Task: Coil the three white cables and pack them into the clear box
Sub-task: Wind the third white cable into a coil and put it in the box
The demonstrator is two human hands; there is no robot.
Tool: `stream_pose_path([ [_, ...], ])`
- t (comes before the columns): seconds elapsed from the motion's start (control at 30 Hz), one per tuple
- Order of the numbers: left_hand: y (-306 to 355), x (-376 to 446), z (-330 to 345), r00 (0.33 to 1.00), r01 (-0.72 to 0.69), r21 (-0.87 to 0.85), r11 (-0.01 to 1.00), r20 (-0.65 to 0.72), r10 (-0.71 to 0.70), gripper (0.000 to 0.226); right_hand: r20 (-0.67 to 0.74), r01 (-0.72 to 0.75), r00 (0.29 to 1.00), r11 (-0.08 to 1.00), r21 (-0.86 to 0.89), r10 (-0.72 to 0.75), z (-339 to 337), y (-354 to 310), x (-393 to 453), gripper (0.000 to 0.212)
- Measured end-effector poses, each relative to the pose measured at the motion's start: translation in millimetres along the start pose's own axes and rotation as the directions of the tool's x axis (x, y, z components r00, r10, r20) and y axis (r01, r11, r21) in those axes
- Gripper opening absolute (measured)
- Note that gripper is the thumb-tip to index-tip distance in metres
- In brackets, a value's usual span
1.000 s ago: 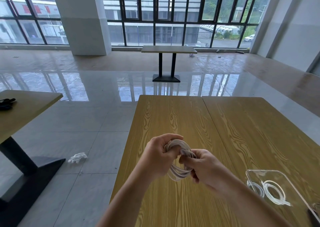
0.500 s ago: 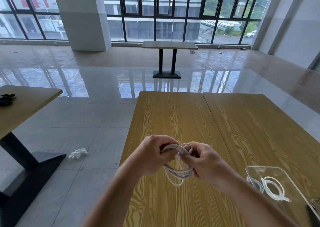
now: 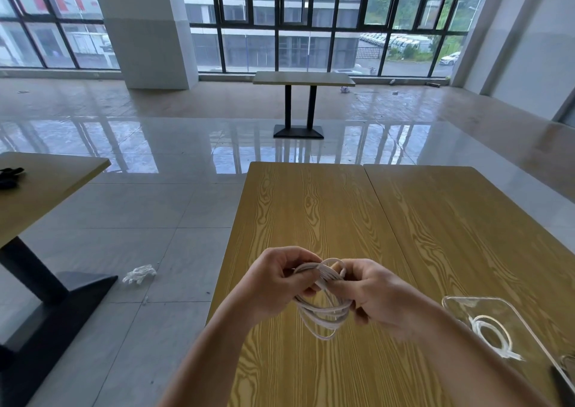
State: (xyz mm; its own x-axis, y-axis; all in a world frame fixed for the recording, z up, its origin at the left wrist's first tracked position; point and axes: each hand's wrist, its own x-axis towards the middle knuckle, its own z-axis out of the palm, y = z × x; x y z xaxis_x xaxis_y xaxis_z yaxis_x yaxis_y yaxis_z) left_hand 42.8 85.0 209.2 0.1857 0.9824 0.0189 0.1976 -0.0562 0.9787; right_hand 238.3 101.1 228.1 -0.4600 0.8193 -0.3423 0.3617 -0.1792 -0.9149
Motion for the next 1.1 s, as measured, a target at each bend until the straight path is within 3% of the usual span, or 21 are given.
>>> stream_pose_path([
  [0.17, -2.6, -0.8, 2.7, 0.999, 0.021, -0.076, 0.997, -0.044, -0.025, 0.013, 0.061, -0.042, 0.997, 0.995, 0.086, 0.037, 0.0, 1.8, 0.0, 0.013],
  [0.27, -1.8, -1.7, 5.2, 0.996, 0.036, -0.218, 0.975, -0.067, -0.051, 0.017, 0.062, -0.038, 0.998, 0.974, 0.223, 0.025, 0.6, 1.4, 0.3, 0.006],
  [0.43, -2.4, -2.0, 7.0, 0.990, 0.045, -0.421, 0.906, -0.101, -0.096, 0.022, 0.056, -0.016, 0.998, 0.933, 0.360, -0.005, 3.0, -0.6, -0.8, 0.017],
  [0.57, -0.1, -5.7, 8.3, 0.994, 0.031, -0.534, 0.845, -0.072, -0.082, 0.020, -0.040, 0.031, 0.999, 0.931, 0.364, -0.018, 7.3, 1.0, 0.8, 0.019],
  [0.8, -0.4, -4.4, 12.3, 0.968, 0.019, -0.629, 0.778, -0.182, -0.172, 0.012, -0.260, 0.282, 0.933, 0.955, 0.090, -0.251, 17.4, 2.0, -5.3, 0.010],
  [1.1, 2.5, -3.9, 14.1, 0.944, -0.050, -0.662, 0.748, -0.277, -0.182, 0.012, -0.291, 0.406, 0.861, 0.908, -0.101, -0.417, 18.1, 7.8, -4.8, 0.022],
])
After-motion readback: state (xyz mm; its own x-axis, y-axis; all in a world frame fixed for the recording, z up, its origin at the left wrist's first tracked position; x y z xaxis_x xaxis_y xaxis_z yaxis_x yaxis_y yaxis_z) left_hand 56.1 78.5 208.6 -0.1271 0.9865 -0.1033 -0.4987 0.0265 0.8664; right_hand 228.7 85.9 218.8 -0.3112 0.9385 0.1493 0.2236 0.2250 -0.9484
